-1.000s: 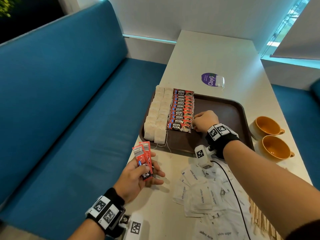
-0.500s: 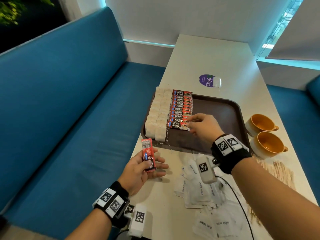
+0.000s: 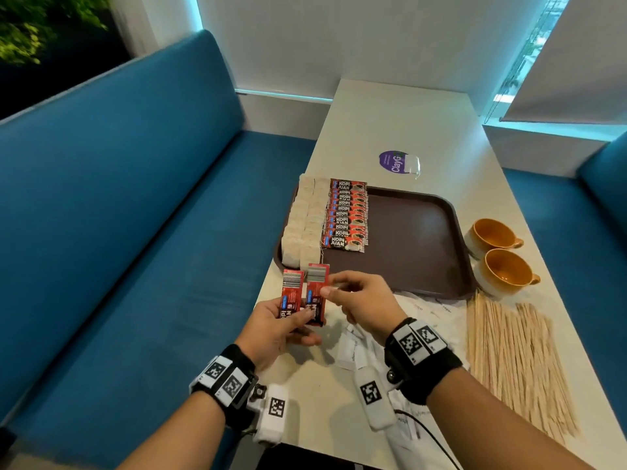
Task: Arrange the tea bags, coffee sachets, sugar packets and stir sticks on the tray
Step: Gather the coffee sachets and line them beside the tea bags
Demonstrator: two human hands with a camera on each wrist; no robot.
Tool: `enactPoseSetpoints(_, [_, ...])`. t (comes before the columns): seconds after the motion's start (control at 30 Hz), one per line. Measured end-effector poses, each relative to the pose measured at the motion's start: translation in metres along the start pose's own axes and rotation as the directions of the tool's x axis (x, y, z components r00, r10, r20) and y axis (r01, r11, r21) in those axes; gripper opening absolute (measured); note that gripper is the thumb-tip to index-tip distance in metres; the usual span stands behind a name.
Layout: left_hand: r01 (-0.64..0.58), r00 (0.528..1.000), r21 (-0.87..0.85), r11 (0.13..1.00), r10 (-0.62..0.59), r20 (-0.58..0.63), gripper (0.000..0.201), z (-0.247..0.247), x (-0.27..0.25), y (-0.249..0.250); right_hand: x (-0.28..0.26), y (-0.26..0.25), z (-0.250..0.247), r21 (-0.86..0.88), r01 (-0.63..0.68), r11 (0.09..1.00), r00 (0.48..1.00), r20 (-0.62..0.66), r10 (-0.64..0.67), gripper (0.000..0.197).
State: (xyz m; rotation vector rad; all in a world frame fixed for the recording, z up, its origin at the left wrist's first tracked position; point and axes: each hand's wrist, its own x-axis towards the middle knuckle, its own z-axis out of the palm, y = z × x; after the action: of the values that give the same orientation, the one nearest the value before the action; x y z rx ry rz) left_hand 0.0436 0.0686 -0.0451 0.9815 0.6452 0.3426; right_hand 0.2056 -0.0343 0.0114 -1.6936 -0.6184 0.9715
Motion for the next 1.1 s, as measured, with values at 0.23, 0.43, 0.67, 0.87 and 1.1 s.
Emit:
enactPoseSetpoints(0.23, [0.004,0.999,-0.141,0.990,-0.009,-0.036,0.052,-0.001,0.003,0.002,-0.005,-0.009,-0.011,0.138,0.040,0.990,0.989,0.135,-0.059,0.022])
enactPoseSetpoints(0.43, [-0.038,0.999,-0.054,0.998,0.037,-0.032,0.030,0.000,0.004,-0.002,-0.010,0.010,-0.001,-0.079,0.009,0.997,0.983,0.181,0.005,0.009])
enactPoseSetpoints(0.67, [-0.021,1.000,-0.087,0.996,0.019,-0.024,0.040,-0.003,0.005,-0.003,-0.010,0.012,-0.002,-0.169,0.038,0.985,0.983,0.183,-0.007,0.044])
enactPoseSetpoints(0.87, [-0.006,0.999,-0.081,0.997,0.009,0.044,0.037,-0.006,0.003,-0.001,-0.007,0.015,-0.005,-0.080,0.067,0.995,0.995,0.075,-0.061,0.028])
enactPoseSetpoints(1.1, [-0.034,0.999,-0.136,0.990,0.038,0.023,0.042,-0.007,0.008,-0.005,0.008,0.002,-0.032,0.113,0.057,0.992,0.993,-0.113,-0.044,0.031])
